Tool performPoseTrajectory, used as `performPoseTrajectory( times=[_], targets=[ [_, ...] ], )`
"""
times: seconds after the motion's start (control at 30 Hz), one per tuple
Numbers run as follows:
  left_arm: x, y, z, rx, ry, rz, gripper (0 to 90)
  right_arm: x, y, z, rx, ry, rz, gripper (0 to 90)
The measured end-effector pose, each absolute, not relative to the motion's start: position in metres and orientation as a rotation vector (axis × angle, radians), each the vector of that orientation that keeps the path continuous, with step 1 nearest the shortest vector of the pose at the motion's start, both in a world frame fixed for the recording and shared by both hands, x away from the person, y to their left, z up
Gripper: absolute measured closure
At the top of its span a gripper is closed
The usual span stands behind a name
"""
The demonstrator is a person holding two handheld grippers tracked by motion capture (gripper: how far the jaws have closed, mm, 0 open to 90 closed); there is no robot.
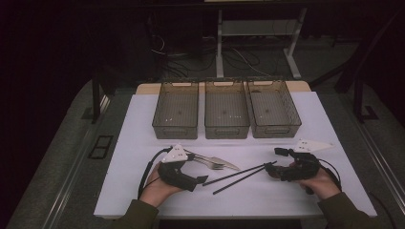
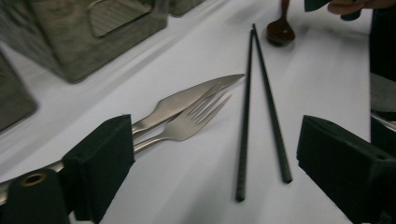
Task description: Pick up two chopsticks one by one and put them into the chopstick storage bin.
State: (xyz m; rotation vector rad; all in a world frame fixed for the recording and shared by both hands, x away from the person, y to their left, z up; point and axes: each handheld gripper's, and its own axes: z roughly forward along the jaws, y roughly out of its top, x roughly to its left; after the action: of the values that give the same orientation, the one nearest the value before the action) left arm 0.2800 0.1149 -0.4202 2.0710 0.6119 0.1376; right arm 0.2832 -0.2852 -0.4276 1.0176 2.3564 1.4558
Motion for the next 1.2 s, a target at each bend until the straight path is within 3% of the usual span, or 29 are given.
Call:
performPoseTrajectory(
  times=[0.2, 0.47, 0.63, 1.2],
  targets=[
    [0.278, 0.095, -0.42, 2.081, 0.566, 0.089, 22.7, 0.271, -0.291, -0.436, 1.039, 2.341, 1.42, 18.0],
    [0.277, 0.071, -0.428, 2.136, 0.473, 0.023, 54.8, 0.272, -0.293, -0.436, 1.065, 2.307, 1.432, 18.0],
    [0.281, 0.064, -0.437, 2.181, 0.458, 0.033, 66.2, 0.273, -0.292, -0.436, 1.063, 2.311, 1.438, 18.0],
    [0.284, 0.055, -0.453, 2.265, 0.404, 0.103, 79.1, 0.272, -0.292, -0.435, 1.042, 2.317, 1.451, 18.0]
  ],
)
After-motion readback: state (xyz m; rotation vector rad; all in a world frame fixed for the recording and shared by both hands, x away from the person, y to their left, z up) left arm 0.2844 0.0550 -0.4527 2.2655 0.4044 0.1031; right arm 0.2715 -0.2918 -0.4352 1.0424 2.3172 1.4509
